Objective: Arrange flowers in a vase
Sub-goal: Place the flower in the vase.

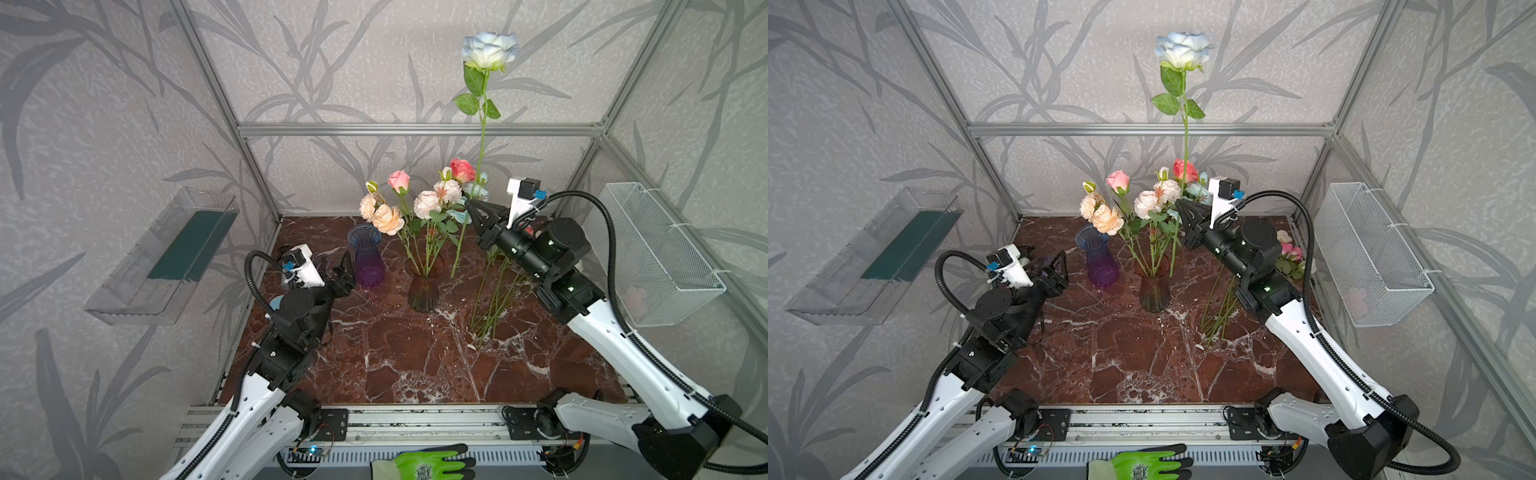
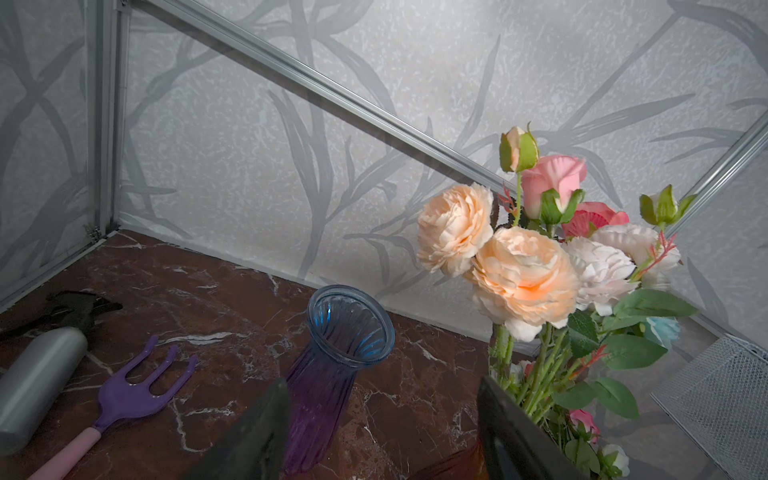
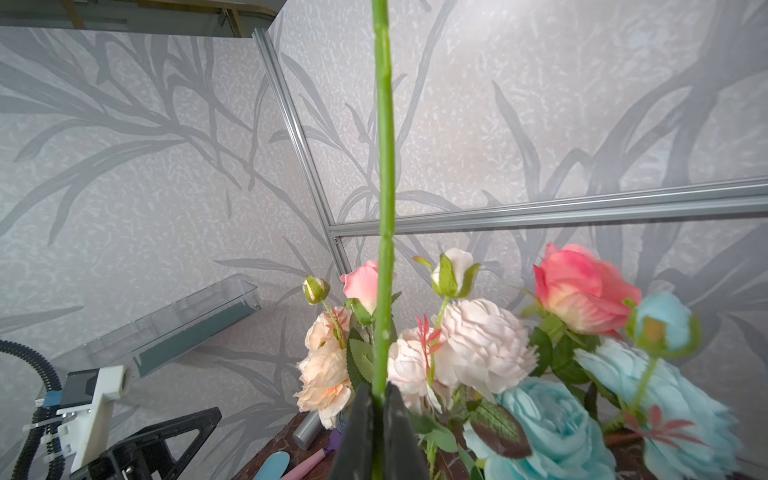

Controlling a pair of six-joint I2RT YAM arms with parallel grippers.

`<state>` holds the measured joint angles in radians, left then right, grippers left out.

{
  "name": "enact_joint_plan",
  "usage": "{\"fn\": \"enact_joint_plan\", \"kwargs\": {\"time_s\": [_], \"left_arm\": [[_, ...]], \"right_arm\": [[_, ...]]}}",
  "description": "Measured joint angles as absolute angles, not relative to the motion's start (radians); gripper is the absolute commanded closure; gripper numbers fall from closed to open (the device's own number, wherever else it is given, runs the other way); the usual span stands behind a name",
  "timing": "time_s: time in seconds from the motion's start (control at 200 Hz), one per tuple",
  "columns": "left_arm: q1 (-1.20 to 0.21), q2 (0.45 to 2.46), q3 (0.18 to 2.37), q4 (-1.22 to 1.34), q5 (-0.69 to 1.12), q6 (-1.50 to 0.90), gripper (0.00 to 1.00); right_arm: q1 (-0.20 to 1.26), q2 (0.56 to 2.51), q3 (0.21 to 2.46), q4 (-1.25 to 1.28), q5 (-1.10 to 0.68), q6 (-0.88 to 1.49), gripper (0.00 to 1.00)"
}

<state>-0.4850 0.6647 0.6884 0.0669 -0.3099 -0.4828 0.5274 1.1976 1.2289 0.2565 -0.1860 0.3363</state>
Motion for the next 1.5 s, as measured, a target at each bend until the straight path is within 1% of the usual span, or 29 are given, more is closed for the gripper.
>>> {"fn": "enact_joint_plan", "kwargs": {"time_s": [0.19,0.345,0.49,0.72,0.79,0.945,0.98,1.085,1.235,1.5], "left_arm": [[-0.475,0.668,0.684,0.067,-0.301,-0.499,0.28],[-0.469,0.671,0.683,0.068,-0.285,-0.51,0.28],[-0.46,0.68,0.679,0.078,-0.263,-0.523,0.28],[-0.447,0.693,0.67,0.083,-0.235,-0.543,0.28],[-0.443,0.697,0.67,0.086,-0.225,-0.55,0.28],[-0.436,0.704,0.669,0.091,-0.205,-0.561,0.28],[-0.436,0.704,0.669,0.091,-0.202,-0.562,0.28],[-0.435,0.704,0.669,0.092,-0.192,-0.569,0.28],[-0.433,0.702,0.667,0.1,-0.178,-0.579,0.28],[-0.432,0.704,0.665,0.106,-0.163,-0.586,0.28]], "right_arm": [[0.549,1.359,1.262,0.376,-0.174,0.285,1.0],[0.554,1.446,1.253,0.456,-0.165,0.257,1.0],[0.558,1.462,1.209,0.529,-0.164,0.239,1.0],[0.583,1.456,1.047,0.635,-0.152,0.232,1.0],[0.599,1.452,1.003,0.646,-0.14,0.221,0.94],[0.628,1.42,0.936,0.654,-0.122,0.208,0.71],[0.632,1.404,0.921,0.655,-0.116,0.212,0.68],[0.634,1.354,0.886,0.657,-0.102,0.216,0.66],[0.638,1.308,0.872,0.658,-0.081,0.217,0.66],[0.642,1.283,0.86,0.647,-0.059,0.216,0.65]]}}
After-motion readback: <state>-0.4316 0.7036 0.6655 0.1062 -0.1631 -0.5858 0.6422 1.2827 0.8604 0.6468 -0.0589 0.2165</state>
